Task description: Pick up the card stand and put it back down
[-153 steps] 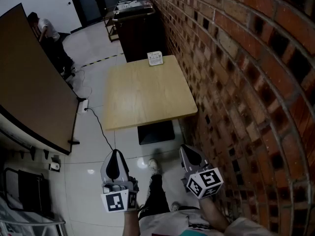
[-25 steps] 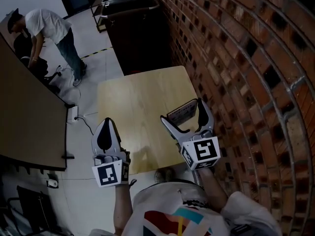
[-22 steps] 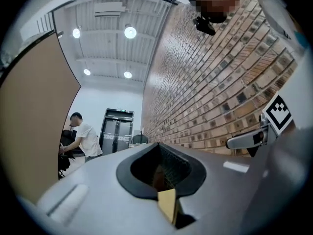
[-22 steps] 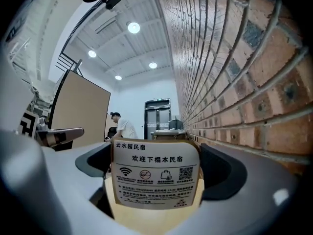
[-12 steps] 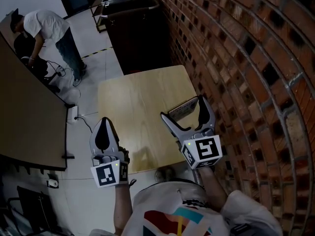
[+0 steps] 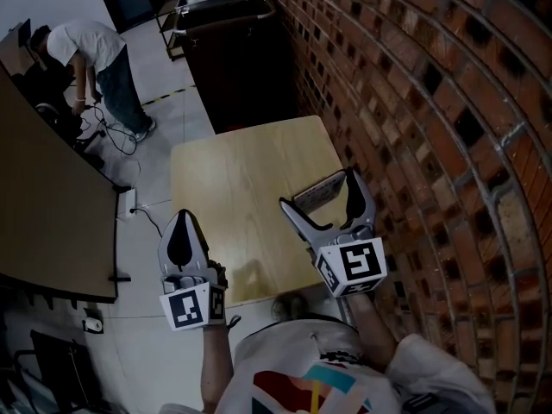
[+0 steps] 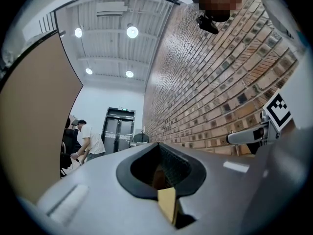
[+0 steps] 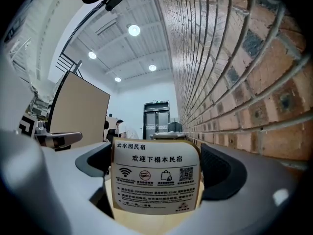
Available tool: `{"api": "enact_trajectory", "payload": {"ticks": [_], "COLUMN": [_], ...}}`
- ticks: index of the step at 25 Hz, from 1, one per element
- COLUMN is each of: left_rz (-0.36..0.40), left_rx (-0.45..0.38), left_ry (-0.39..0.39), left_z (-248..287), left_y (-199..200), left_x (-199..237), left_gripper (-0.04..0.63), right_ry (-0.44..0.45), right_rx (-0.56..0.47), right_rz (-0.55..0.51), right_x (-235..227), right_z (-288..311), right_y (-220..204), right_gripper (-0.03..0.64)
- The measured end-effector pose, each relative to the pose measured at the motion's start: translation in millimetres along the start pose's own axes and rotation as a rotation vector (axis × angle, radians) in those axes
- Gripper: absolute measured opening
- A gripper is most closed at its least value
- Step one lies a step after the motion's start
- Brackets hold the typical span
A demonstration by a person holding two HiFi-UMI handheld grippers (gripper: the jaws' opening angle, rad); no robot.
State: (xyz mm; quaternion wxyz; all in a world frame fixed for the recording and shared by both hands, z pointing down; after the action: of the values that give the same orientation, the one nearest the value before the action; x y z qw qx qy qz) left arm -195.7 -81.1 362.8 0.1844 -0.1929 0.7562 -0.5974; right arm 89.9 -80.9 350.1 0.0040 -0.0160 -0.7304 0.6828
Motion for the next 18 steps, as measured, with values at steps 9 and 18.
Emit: {"api": "enact_trajectory", "payload": {"ticks": [9,18], "left_rz": [-0.013,-0.021], "left_rx": [0.01,0.009], "left_ry": [0.026,0.034], "left_z": [-0.4,2.4], "left_y": [-0.8,-2.1], "left_x": [1.5,4.1], "left_gripper": [0.005,0.005], "right_ry": [-0.014,-0.027], "right_rx": [0.013,0.018], "right_rz": [0.007,0.008], "right_x": [-2.6,-4.5], "right_z": [-0.4,5.2], "right_y": [-4.5,-5.9], "right_gripper": [0.551,0.551]}}
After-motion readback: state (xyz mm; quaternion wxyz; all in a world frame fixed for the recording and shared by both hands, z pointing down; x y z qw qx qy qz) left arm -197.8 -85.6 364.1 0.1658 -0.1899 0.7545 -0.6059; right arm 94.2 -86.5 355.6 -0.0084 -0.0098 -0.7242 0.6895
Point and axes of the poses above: the fingertips, and each gripper's own axes: z forward along the fingers, x to its left, y out of its top, the point moved 10 cm from there along -z, backward along the fingers, and after that the axes turned 14 degrees about -y, right-handed, at the moved point
